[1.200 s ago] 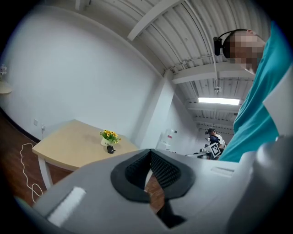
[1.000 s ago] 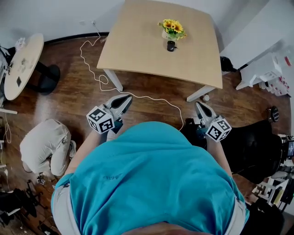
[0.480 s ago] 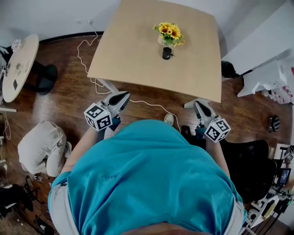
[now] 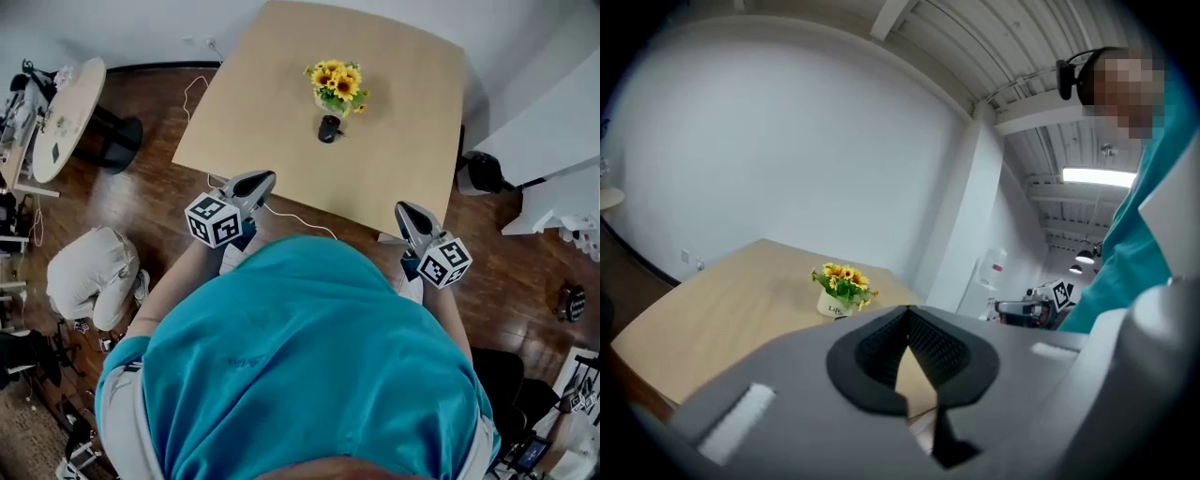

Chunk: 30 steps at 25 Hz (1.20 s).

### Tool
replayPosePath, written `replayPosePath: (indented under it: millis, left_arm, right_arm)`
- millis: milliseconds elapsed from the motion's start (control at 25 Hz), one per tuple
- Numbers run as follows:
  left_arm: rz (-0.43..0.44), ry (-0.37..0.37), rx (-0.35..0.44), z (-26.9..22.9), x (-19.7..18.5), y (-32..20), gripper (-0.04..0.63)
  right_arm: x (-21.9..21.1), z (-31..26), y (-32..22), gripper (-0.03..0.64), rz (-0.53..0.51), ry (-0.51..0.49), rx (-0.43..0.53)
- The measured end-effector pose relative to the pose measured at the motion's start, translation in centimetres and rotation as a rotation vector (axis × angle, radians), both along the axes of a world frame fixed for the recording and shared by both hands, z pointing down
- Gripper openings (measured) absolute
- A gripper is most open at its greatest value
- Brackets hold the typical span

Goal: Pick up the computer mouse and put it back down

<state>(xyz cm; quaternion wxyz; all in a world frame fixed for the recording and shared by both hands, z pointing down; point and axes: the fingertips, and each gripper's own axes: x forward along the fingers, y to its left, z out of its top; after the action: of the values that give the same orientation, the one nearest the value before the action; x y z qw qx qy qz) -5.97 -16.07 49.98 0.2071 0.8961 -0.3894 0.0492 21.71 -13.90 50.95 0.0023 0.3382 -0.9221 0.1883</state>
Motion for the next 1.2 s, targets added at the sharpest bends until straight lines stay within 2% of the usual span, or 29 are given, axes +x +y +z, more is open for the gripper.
replayPosePath:
  millis: [240, 360, 520, 680, 1040, 1200]
  left_arm:
    - [0.004, -0.053, -0.016, 1.6, 2.0, -6.0, 0.002]
    - [0.041, -0.095, -0.028, 3.1, 2.9, -9.3, 0.002]
    - [0.09, -0.137, -0.088, 6.4, 3.9, -13.3, 0.002]
    - [0.11, -0.172, -0.151, 9.7, 5.3, -17.2, 0.08]
    - [0.042, -0.251, -0.317, 17.0, 8.4, -23.8, 0.354]
    - [-0.016, -0.303, -0.362, 19.2, 9.2, -26.0, 0.392]
  right_arm:
    - [0.6, 0.5, -2.3, 0.0, 0.028, 0.003, -0.018]
    - [0.1, 0.9, -3.0, 0.0, 0.059, 0.035, -0.032]
    - [-0.7, 1.7, -3.5, 0.0, 0.131, 0.052, -0.073]
    - [-1.0, 2.7, -3.5, 0.0, 0.178, 0.061, -0.123]
    - [1.2, 4.4, -4.8, 0.0, 0.225, 0.066, -0.186]
    - [2.5, 4.5, -5.3, 0.0, 0.225, 0.073, -0.194]
